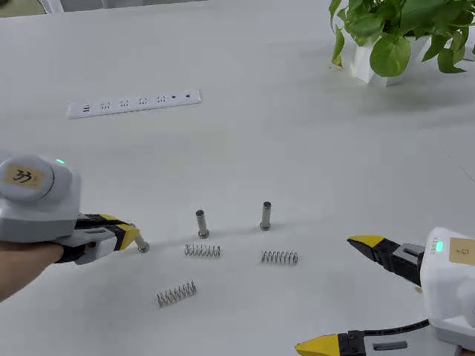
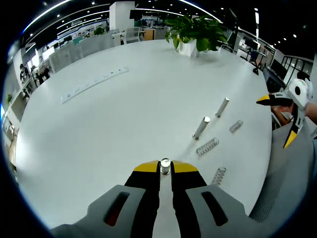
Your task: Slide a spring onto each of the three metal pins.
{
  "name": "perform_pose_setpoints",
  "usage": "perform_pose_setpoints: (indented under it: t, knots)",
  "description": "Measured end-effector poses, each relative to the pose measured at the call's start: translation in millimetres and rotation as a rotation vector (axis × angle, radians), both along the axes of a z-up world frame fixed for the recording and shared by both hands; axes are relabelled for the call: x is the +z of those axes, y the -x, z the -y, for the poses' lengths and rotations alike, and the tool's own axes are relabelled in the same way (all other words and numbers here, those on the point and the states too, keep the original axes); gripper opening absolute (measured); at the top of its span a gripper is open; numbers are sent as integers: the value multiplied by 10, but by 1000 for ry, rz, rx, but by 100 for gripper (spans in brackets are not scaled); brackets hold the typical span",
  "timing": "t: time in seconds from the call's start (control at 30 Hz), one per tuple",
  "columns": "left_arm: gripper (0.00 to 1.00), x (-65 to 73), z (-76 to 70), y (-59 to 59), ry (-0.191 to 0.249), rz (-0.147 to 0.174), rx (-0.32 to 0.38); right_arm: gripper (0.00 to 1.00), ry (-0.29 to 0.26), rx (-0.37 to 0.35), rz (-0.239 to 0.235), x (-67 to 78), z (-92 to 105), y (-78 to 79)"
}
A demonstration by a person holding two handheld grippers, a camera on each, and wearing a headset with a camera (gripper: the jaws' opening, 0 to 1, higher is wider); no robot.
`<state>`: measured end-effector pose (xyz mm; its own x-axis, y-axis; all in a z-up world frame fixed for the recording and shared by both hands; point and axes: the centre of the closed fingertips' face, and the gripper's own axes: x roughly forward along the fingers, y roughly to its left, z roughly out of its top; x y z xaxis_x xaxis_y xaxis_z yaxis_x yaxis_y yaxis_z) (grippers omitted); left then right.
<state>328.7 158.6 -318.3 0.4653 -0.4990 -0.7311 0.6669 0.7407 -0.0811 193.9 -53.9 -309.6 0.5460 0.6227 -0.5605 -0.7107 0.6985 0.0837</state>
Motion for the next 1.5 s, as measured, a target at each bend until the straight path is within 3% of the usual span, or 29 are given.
perform_pose_setpoints:
  t: [0.2, 0.27, 1.1, 1.23, 1.5]
  knots:
    - [5, -11, 6, 26, -7, 4, -11, 97, 2, 2, 0, -1, -2, 8]
    - [5, -34, 3, 45, -31, 12, -29, 97, 3, 1, 0, -3, 1, 8]
    - [5, -56, 2, 65, -7, 10, -26, 97, 6, 6, -9, -17, -9, 20]
    - [9, -78, -2, 86, -6, 9, -28, 97, 7, 6, -11, -24, -9, 26]
    - [32, -110, -12, 103, -4, 29, -33, 97, 7, 5, -9, -23, -10, 20]
